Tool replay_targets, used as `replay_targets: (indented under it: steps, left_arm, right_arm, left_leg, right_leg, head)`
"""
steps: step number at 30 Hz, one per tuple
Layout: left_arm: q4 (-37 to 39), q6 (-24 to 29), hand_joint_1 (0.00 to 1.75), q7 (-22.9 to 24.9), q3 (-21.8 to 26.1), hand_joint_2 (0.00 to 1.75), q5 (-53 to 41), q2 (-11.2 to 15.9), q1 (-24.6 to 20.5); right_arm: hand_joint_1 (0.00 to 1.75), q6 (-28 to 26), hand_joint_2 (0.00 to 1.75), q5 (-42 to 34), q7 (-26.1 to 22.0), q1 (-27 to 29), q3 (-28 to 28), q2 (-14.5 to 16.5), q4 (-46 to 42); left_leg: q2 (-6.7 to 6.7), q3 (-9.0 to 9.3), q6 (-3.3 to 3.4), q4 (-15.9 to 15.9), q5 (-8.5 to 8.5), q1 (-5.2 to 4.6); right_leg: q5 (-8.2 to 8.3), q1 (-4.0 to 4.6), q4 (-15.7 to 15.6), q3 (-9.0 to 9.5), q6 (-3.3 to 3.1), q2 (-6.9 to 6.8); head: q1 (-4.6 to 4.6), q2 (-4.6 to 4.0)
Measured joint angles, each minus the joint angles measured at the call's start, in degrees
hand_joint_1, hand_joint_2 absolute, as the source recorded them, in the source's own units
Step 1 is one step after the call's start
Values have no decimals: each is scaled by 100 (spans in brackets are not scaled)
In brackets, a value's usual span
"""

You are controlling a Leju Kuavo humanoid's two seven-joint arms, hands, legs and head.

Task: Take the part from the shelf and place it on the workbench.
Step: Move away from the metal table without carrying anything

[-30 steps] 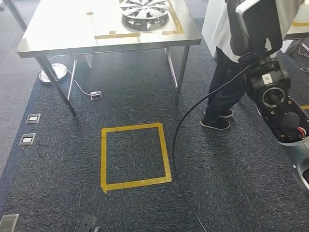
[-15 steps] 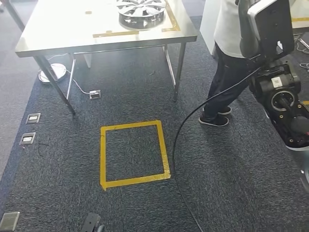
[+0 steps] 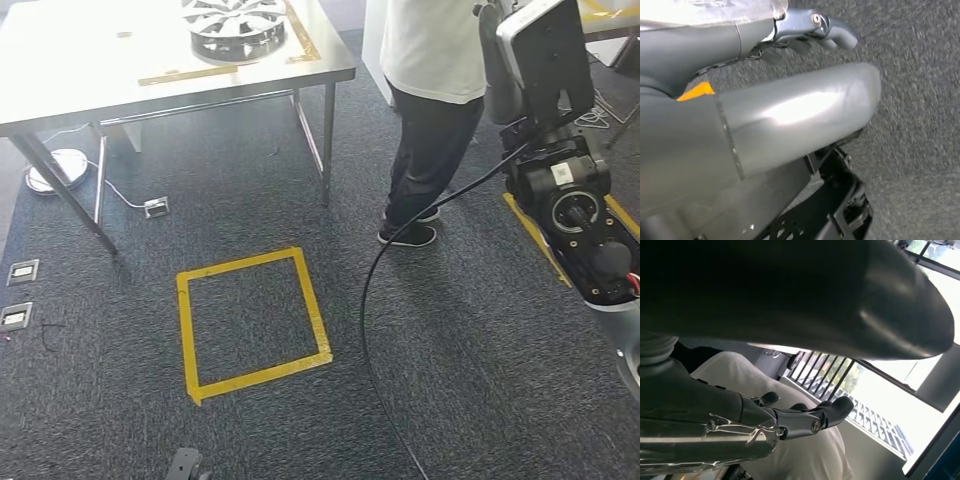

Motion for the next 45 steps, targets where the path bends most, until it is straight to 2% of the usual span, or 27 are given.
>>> replay_targets:
  steps: [2, 5, 6, 7, 8, 11, 13, 15, 17, 19, 20, 21, 22, 23, 24, 26, 28, 30, 31, 33, 35, 37, 38, 39, 42, 44, 45]
  left_arm:
    - [0, 8, 0, -27, 0, 0, 11, -2, 0]
    - [0, 10, 0, -46, 0, 0, 11, -8, 26]
    - [0, 10, 0, -47, 0, 0, 11, -9, 37]
    - [0, 10, 0, -47, 0, 0, 12, -9, 43]
    - [0, 10, 0, -47, 0, 0, 12, -11, 45]
    - [0, 10, 0, -47, 0, 0, 12, -22, 39]
    - [0, 10, 0, -47, 0, 0, 11, -22, 41]
    - [0, 11, 0, -47, 0, 0, 12, -21, 37]
    - [0, 11, 0, -47, 0, 0, 13, -19, 28]
    - [0, 10, 0, -47, 0, 0, 13, -16, 35]
    - [0, 11, 0, -47, 0, 0, 14, -16, 44]
    - [0, 11, 0, -47, 0, 0, 15, -15, 55]
    - [0, 11, 0, -47, 0, 0, 19, -15, 63]
    - [0, 12, 0, -47, 0, 0, 23, -15, 68]
    - [0, 12, 0, -47, 0, 0, 26, -15, 69]
    - [0, 14, 0, -48, 0, 0, 28, -7, 69]
    - [0, 20, 0, -49, 0, 0, 28, 4, 69]
    - [0, 28, 0, -51, 0, 0, 29, 0, 64]
    - [1, 33, 0, -53, 0, 0, 33, -3, 56]
    - [2, 39, 0, -60, 0, 0, 44, -15, 42]
    - [2, 28, 0, -65, 0, 0, 52, -22, 48]
    - [2, -2, 0, -65, 0, 0, 49, -26, 55]
    - [2, -23, 0, -64, 0, 0, 41, -29, 51]
    - [2, -39, 0, -62, 0, 0, 33, -36, 44]
    - [2, -75, 0, -48, 0, 0, 11, -59, 25]
    - [2, -97, 0, -39, 0, 0, 8, -63, 26]
    - [2, -105, 0, -37, 0, 0, 8, -67, 28]
  right_arm:
    - [0, 12, 0, -14, -25, -8, -10, -9, -7]
    - [0, 33, 0, -34, -55, -3, -16, -15, -11]
    - [0, 39, 0, -39, -58, 10, -15, -15, -11]
    - [0, 44, 0, -42, -60, 18, -14, -15, -13]
    - [0, 45, 0, -42, -61, 21, -16, -16, -17]
    - [0, 45, 0, -42, -65, 14, -36, -25, -48]
    - [0, 45, 0, -42, -66, 12, -45, -30, -63]
    - [0, 45, 0, -42, -64, 13, -50, -34, -72]
    - [0, 45, 0, -42, -67, 5, -60, -39, -87]
    - [0, 45, 0, -42, -70, -2, -60, -42, -101]
    - [0, 45, 0, -42, -69, 1, -55, -42, -101]
    - [0, 45, 0, -41, -68, 7, -48, -42, -102]
    - [0, 45, 0, -38, -62, 15, -43, -42, -107]
    - [0, 44, 0, -30, -51, 20, -41, -42, -116]
    - [0, 43, 0, -17, -37, 23, -40, -43, -132]
    - [0, 34, 0, 13, 4, 23, -45, -55, -173]
    - [0, 20, 0, 34, 51, 31, -56, -84, -212]
    - [0, 8, 0, 56, 106, 55, -77, -138, -252]
    - [0, 5, 0, 69, 130, 68, -90, -172, -273]
    - [0, 3, 0, 90, 163, 76, -113, -230, -311]
    - [0, 3, 0, 120, 190, 87, -119, -249, -335]
    - [0, 3, 0, 185, 244, 123, -115, -250, -349]
    - [0, 3, 0, 224, 282, 137, -115, -252, -360]
    - [0, 3, 0, 263, 324, 143, -120, -260, -380]
    - [0, 29, 0, 357, 477, 114, -162, -304, -486]
    - [0, 70, 0, 398, 561, 91, -182, -330, -548]
    - [0, 95, 0, 410, 589, 90, -186, -342, -573]
  left_leg:
    - [123, 7, 52, -62, 41, 24]
    - [305, -9, 82, -79, 62, 30]
    - [369, -14, 82, -76, 62, 29]
    - [433, -18, 80, -72, 61, 30]
    - [491, -18, 76, -66, 58, 34]
    - [638, -10, 25, -27, 32, 21]
    - [723, -6, -28, -11, 24, -6]
    - [797, 2, -85, -17, 22, -8]
    - [650, -59, -148, 165, -136, 9]
    - [384, -343, -189, 848, -544, 24]
    - [315, -535, -197, 1286, -749, 24]
    - [288, -692, -200, 1642, -878, 24]
    - [281, -754, -196, 1791, -887, 24]
    - [273, -704, -185, 1707, -786, 24]
    - [239, -547, -165, 1402, -599, 25]
    - [-4, -126, -102, 551, -219, 29]
    - [-206, 94, -56, 69, -87, 31]
    - [-138, 105, -14, -1, -89, 25]
    - [-66, 103, 18, -17, -71, 26]
    - [83, 96, 75, -51, -37, 41]
    - [233, 82, 97, -55, -30, 34]
    - [396, 74, 100, -52, -33, 30]
    - [473, 74, 96, -51, -36, 31]
    - [543, 79, 87, -49, -43, 32]
    - [712, 106, 25, -29, -83, -2]
    - [822, 120, -18, -20, -105, -42]
    - [884, 129, -37, -18, -114, -47]
  right_leg:
    - [-163, 8, 221, -119, 52, -137]
    - [-726, 8, 1314, -591, 119, -379]
    - [-813, 1, 1594, -702, 137, -404]
    - [-791, -5, 1664, -714, 149, -424]
    - [-664, -9, 1490, -606, 156, -453]
    - [-185, 17, 289, 37, 135, -740]
    - [-129, 60, -30, 178, 58, -811]
    - [-100, 64, -39, 156, -35, -678]
    - [-53, 37, -69, 150, -113, -575]
    - [-17, 22, -83, 131, -169, -480]
    - [-6, 24, -83, 116, -185, -426]
    - [4, 27, -82, 102, -191, -363]
    - [15, 28, -81, 91, -192, -292]
    - [25, 28, -79, 84, -186, -219]
    - [36, 26, -78, 82, -174, -142]
    - [54, 30, -64, 65, -138, 6]
    - [79, 33, -46, 12, -81, 142]
    - [121, 14, -49, -51, 0, 275]
    - [111, 6, -26, -84, 34, 236]
    - [-94, 16, 287, -248, 87, -42]
    - [-497, 15, 1048, -579, 128, -342]
    - [-698, 3, 1644, -825, 157, -419]
    - [-640, 1, 1636, -799, 163, -441]
    - [-486, 1, 1387, -654, 163, -483]
    - [-58, 47, 235, -31, 115, -818]
    - [-38, 84, -9, 71, 44, -881]
    - [-28, 79, -7, 53, 2, -800]
  head:
    - [35, -1]
    - [130, 0]
    - [155, 1]
    - [174, 1]
    - [193, 1]
    - [240, 0]
    - [242, 0]
    - [203, 1]
    - [149, 1]
    - [74, 1]
    - [43, 1]
    - [23, 1]
    - [15, 0]
    - [11, 1]
    - [6, 0]
    - [-7, -1]
    - [-1, -1]
    - [10, 0]
    - [17, -1]
    - [64, 0]
    - [135, 0]
    - [172, 0]
    - [191, 0]
    - [211, -1]
    - [271, 0]
    - [266, 1]
    - [239, 0]
